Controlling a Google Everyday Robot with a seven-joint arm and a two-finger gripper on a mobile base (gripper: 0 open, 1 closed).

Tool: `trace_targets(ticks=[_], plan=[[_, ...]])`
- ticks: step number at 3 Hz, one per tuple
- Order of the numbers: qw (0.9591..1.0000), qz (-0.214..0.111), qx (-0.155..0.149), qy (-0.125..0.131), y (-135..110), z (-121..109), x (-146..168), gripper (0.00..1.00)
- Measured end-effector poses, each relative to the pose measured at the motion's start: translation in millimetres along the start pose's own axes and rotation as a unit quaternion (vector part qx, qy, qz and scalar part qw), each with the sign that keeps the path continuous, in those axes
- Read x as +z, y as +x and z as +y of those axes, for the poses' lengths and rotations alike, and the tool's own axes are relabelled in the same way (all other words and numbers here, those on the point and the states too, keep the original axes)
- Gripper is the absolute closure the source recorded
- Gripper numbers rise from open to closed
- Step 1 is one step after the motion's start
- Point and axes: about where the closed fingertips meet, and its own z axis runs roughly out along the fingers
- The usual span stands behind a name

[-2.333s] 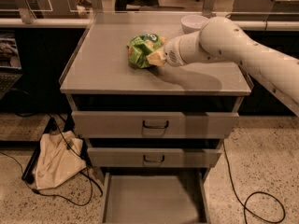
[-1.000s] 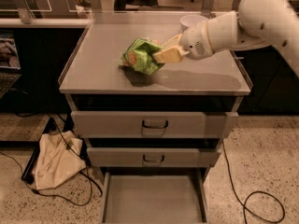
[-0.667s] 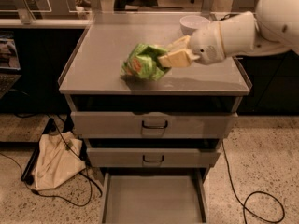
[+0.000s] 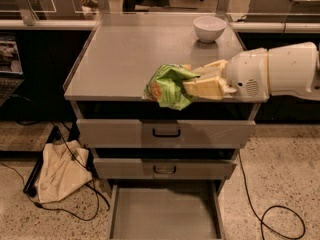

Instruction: Place green rice chip bag into bottom drawer

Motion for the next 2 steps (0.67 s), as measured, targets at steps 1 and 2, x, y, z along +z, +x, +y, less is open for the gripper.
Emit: trace_targets(ticks=[1, 2], plan=[[0.9989, -0.009, 0.028, 0.036, 15.1, 26.7, -18.0, 1.00], [0.9991, -0.007, 0.023, 0.033, 12.1, 26.6, -16.4, 1.00]])
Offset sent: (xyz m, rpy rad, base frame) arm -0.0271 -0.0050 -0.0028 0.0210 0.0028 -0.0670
